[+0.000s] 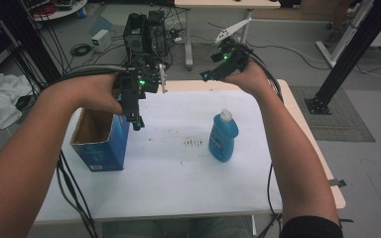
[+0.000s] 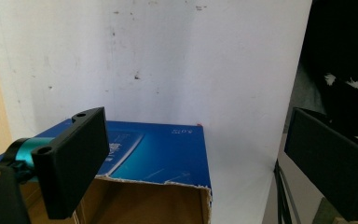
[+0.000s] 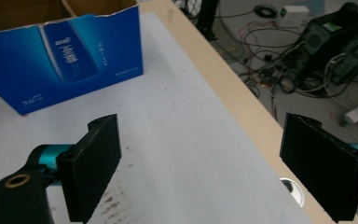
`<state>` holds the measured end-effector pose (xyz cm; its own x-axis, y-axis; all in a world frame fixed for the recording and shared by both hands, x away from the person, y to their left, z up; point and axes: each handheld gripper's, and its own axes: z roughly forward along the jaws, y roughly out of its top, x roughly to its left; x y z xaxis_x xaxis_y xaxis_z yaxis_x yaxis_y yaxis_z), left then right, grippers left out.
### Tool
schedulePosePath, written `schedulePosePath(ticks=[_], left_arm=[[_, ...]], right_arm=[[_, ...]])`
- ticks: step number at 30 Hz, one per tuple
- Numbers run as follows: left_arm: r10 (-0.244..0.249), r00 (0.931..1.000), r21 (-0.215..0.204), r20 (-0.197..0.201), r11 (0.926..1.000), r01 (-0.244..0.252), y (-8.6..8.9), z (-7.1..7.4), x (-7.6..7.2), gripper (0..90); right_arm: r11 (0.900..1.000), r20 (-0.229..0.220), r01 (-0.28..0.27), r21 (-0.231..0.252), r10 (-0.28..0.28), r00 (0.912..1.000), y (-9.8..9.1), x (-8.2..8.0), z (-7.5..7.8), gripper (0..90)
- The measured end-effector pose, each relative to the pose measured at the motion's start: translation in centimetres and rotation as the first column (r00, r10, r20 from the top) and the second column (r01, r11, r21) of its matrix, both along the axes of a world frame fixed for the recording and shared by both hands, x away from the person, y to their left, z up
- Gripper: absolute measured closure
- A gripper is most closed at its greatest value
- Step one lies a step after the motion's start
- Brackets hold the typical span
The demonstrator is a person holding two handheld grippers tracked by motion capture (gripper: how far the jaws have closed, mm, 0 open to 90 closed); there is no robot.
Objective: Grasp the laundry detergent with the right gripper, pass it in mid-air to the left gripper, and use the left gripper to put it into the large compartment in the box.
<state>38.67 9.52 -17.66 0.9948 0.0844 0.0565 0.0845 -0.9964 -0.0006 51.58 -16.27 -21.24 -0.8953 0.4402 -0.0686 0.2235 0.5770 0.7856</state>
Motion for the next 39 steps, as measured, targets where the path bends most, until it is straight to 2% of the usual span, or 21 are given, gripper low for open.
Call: schedulePosePath(ticks=[2,6,8,9,12,13,14,17,18,19,20,22,25,28,29,31,33,34,36,37,39], left_arm=[[0.000,1.0000,0.005,-0.004,1.0000,0.000,-0.1,0.0,-0.1,6.4],[-0.026,0.9996,-0.008,-0.005,0.9996,0.026,-0.4,-0.2,-0.4,6.4],[-0.030,0.9995,-0.007,-0.007,0.9995,0.030,-0.5,-0.3,-0.4,6.4],[-0.036,0.9994,-0.006,0.000,0.9993,0.036,-0.6,-0.4,-0.3,6.4],[-0.049,0.9988,-0.006,-0.001,0.9988,0.049,-0.7,-0.7,-0.4,6.4],[-0.054,0.9985,-0.003,-0.008,0.9985,0.054,-0.8,-0.7,-0.4,6.4],[-0.059,0.9983,-0.002,-0.007,0.9983,0.059,-0.8,-0.7,-0.4,6.4],[-0.068,0.9977,-0.011,-0.007,0.9976,0.068,-0.9,-0.9,-0.5,6.4],[-0.070,0.9975,-0.008,-0.003,0.9975,0.070,-0.9,-0.8,-0.6,6.4],[-0.070,0.9975,-0.009,-0.004,0.9975,0.070,-0.9,-0.9,-0.6,6.4],[-0.073,0.9973,-0.009,-0.005,0.9973,0.073,-0.9,-0.9,-0.6,6.4],[-0.074,0.9972,-0.004,-0.008,0.9972,0.074,-0.8,-1.1,-0.6,6.4],[-0.081,0.9967,0.009,-0.007,0.9967,0.081,-0.8,-1.1,-0.6,6.4],[-0.072,0.9973,-0.010,-0.011,0.9974,0.072,-0.7,-1.3,-0.6,6.4],[-0.072,0.9973,-0.010,-0.011,0.9974,0.072,-0.7,-1.3,-0.6,6.4],[-0.072,0.9974,-0.010,-0.011,0.9974,0.072,-0.7,-1.3,-0.5,6.4],[-0.072,0.9974,-0.014,-0.009,0.9973,0.072,-0.7,-1.4,-0.4,6.4],[-0.071,0.9974,-0.013,-0.013,0.9974,0.071,-0.7,-1.3,-0.4,6.4],[-0.074,0.9972,-0.011,-0.008,0.9972,0.074,-0.9,-1.4,-0.3,6.4],[-0.074,0.9972,-0.011,-0.008,0.9972,0.074,-0.9,-1.4,-0.3,6.4],[-0.074,0.9972,-0.017,-0.011,0.9971,0.074,-1.0,-1.6,-0.4,6.4]], right_arm=[[0.9991,0.006,0.024,0.034,-0.024,0.9997,-1.1,-0.1,0.0,11.7],[0.9968,0.014,0.055,0.058,-0.056,0.9983,-3.5,-0.6,-0.5,11.7],[0.9968,0.014,0.055,0.058,-0.056,0.9983,-3.5,-0.6,-0.5,11.7],[0.9941,0.012,0.078,0.075,-0.080,0.9968,-5.5,-1.2,-0.9,11.7],[0.9920,0.019,0.095,0.082,-0.097,0.9951,-6.5,-1.8,-1.1,11.7],[0.9906,0.023,0.106,0.087,-0.108,0.9939,-7.7,-2.7,-1.4,11.7],[0.9906,0.023,0.106,0.087,-0.108,0.9939,-7.7,-2.7,-1.4,11.7],[0.9896,0.030,0.116,0.085,-0.119,0.9925,-9.3,-4.7,-2.3,11.7],[0.9896,0.030,0.116,0.085,-0.119,0.9925,-9.3,-4.7,-2.3,11.7],[0.9882,0.024,0.125,0.089,-0.128,0.9915,-10.0,-5.7,-2.7,11.8],[0.9882,0.024,0.125,0.089,-0.128,0.9915,-10.0,-5.7,-2.7,11.8],[0.9868,0.027,0.125,0.102,-0.129,0.9913,-10.9,-7.3,-3.3,11.7],[0.9864,0.022,0.126,0.105,-0.129,0.9913,-11.5,-8.9,-4.1,11.7],[0.9854,0.021,0.128,0.112,-0.132,0.9911,-12.2,-10.6,-4.9,11.7],[0.9854,0.021,0.128,0.112,-0.132,0.9911,-12.2,-10.6,-4.9,11.7],[0.9828,0.009,0.140,0.121,-0.142,0.9898,-12.7,-12.2,-5.7,11.7],[0.9839,0.026,0.134,0.118,-0.138,0.9901,-13.1,-13.1,-6.4,11.7],[0.9839,0.026,0.134,0.118,-0.138,0.9901,-13.1,-13.1,-6.4,11.7],[0.9849,0.024,0.133,0.111,-0.136,0.9904,-13.5,-14.3,-7.3,11.7],[0.9824,0.003,0.148,0.114,-0.149,0.9888,-13.5,-14.8,-7.5,11.7],[0.9827,0.001,0.151,0.107,-0.152,0.9884,-13.6,-15.4,-8.1,11.7]])
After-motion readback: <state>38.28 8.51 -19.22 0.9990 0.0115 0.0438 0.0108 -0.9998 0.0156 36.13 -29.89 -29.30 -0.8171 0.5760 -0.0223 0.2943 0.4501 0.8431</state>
